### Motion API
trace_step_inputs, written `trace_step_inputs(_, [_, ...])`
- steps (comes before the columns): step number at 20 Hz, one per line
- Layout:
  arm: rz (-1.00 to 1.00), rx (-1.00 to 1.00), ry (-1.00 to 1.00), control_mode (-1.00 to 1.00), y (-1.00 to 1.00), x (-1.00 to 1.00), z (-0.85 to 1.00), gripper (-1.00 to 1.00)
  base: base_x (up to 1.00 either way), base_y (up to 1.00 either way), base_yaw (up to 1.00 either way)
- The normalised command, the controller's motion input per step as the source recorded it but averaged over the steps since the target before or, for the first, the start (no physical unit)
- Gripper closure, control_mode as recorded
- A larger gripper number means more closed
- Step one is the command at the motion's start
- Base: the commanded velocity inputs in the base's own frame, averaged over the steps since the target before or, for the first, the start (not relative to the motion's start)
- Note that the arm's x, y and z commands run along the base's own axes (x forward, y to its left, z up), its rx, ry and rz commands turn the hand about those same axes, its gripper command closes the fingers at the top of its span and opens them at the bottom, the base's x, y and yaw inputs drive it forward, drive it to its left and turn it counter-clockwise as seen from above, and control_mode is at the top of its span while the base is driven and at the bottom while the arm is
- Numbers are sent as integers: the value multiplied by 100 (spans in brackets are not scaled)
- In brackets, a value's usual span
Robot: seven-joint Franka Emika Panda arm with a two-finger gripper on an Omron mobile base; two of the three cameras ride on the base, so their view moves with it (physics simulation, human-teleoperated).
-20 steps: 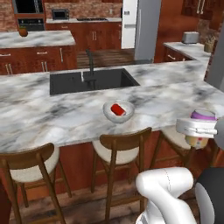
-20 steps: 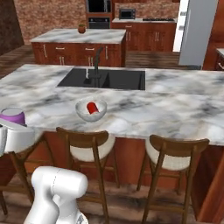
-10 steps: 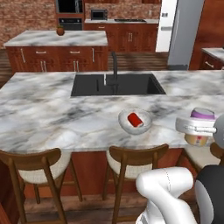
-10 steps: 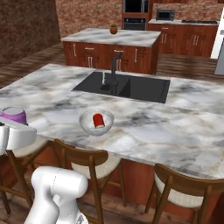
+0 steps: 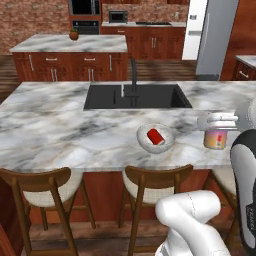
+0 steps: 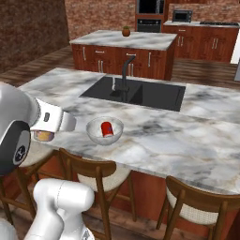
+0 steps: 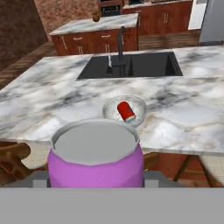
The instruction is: Open the fridge, grab two sodas, and place both sodas inside the bowl with ice on the dining counter.
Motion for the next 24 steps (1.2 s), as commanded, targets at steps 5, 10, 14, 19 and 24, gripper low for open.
trace_step_inputs(5, [1, 0, 47, -100, -4, 100, -11, 100, 0, 0, 0])
trace_step_inputs(10, [-10, -3, 46, -100, 12, 86, -34, 100, 0, 0, 0])
trace_step_inputs(14, [-12, 0, 40, -100, 5, 76, -50, 100, 0, 0, 0])
trace_step_inputs(19, [-6, 0, 21, -100, -8, 53, -58, 100, 0, 0, 0])
trace_step_inputs(24, [-3, 0, 11, -100, -11, 34, -33, 100, 0, 0, 0])
